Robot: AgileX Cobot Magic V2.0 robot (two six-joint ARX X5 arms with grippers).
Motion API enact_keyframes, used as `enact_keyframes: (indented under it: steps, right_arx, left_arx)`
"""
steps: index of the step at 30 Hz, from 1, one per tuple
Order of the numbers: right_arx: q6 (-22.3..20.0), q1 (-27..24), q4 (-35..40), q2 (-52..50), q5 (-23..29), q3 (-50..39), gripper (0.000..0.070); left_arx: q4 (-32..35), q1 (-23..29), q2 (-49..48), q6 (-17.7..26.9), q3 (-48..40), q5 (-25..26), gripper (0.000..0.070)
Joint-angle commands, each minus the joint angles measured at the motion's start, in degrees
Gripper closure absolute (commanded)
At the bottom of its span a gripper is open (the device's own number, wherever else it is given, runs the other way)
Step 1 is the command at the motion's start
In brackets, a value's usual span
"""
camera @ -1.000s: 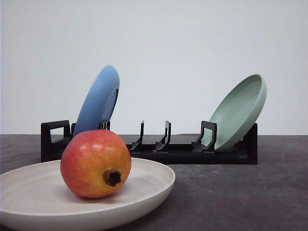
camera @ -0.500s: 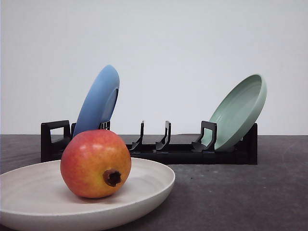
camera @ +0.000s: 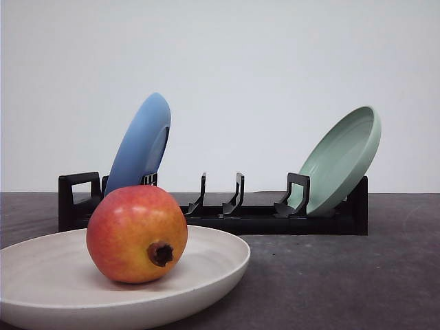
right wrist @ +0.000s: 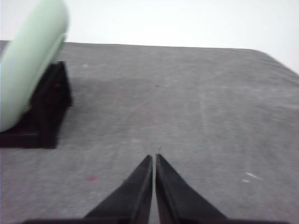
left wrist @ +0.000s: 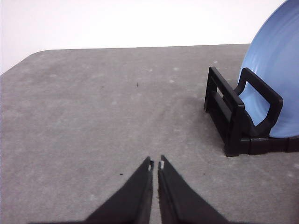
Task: Place pomegranate in white plate
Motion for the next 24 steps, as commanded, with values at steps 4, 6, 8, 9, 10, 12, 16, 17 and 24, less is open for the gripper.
enact_keyframes:
  steps: [4, 6, 8, 9, 10, 12, 16, 17, 24]
  right_arx:
    - [-2.26, -0.06, -0.57, -0.13, -0.55, -0.24, 0.0696]
    - [-1.97, -0.17, -0.56, -0.13, -0.43, -0.24, 0.0696]
    - [-2.06, -0.17, -0.56, -0.13, -0.37, -0.24, 0.0696]
    - [-2.18, -0.17, -0.56, -0.13, -0.32, -0.24, 0.0696]
    - [-2.37, -0.17, -0.55, -0.13, -0.10, -0.24, 0.0696]
    - [-2.10, -0.18, -0.51, -0.13, 0.46, -0.24, 0.0696]
    - [-0.46, -0.13, 0.00, -0.13, 0.44, -0.24, 0.0696]
    - [-0.49, -0.14, 0.30, -0.13, 0.49, -0.24, 0.0696]
    - [-0.49, -0.15, 0.94, -0.13, 0.60, -0.24, 0.0696]
  left_arx:
    - [-0.31, 0.09, -0.07, 0.37, -0.54, 0.24, 0.0700]
    - [-0.31, 0.09, -0.07, 0.37, -0.55, 0.24, 0.0700]
    - [-0.31, 0.09, -0.07, 0.38, -0.55, 0.24, 0.0700]
    - [-0.31, 0.09, -0.07, 0.39, -0.55, 0.24, 0.0700]
    - [-0.31, 0.09, -0.07, 0.39, -0.54, 0.24, 0.0700]
    - [-0.31, 0.09, -0.07, 0.37, -0.54, 0.24, 0.0700]
    - [-0.31, 0.09, -0.07, 0.39, -0.55, 0.24, 0.0700]
    - [-0.31, 0.09, -0.07, 0.39, -0.54, 0.24, 0.0700]
    - [-0.31, 0.09, -0.07, 0.39, -0.55, 0.24, 0.0700]
